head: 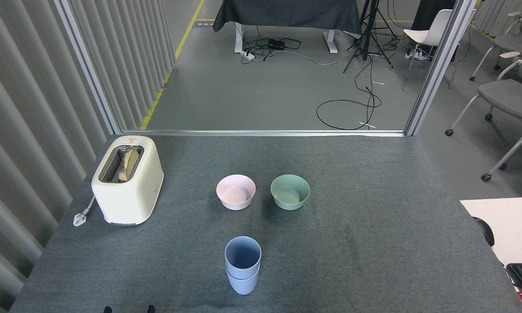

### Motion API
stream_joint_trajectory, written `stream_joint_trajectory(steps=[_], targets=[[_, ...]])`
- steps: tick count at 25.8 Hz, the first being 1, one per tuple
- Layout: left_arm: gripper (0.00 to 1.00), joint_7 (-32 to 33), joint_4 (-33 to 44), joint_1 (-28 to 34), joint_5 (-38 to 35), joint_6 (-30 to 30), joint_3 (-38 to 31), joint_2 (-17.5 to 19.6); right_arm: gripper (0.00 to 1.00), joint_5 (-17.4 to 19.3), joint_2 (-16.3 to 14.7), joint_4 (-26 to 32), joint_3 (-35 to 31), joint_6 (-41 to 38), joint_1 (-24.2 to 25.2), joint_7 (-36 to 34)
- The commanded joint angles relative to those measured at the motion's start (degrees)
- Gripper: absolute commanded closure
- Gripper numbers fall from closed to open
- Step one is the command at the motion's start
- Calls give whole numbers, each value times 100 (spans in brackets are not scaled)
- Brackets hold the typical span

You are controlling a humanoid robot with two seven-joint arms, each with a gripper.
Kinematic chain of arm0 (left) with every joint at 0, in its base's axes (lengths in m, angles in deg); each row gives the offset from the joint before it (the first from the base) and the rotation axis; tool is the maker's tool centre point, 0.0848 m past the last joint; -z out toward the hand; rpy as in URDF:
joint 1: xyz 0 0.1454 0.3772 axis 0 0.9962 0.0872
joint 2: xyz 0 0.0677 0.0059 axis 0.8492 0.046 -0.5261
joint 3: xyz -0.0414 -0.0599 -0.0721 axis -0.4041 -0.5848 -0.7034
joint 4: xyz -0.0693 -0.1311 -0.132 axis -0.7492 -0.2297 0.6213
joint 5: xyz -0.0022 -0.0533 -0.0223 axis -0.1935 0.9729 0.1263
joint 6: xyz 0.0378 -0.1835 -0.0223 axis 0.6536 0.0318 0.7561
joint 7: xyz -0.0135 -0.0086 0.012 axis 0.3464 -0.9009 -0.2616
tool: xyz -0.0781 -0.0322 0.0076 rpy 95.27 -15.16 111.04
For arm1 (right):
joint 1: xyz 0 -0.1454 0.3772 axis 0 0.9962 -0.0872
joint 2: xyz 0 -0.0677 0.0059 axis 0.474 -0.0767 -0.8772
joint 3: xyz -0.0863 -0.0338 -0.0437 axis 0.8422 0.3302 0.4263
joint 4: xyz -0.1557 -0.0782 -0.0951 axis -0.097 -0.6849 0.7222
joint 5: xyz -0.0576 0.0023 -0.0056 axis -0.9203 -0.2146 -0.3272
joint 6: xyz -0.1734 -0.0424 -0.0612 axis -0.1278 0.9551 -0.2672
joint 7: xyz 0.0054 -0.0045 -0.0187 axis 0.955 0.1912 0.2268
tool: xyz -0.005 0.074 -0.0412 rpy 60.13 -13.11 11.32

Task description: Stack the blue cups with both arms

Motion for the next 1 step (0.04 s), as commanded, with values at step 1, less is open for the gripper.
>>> stream_joint_trajectory(steps=[1], targets=[[0,5,5,17,-108,10,0,-20,0,12,4,30,-4,-14,12,4]])
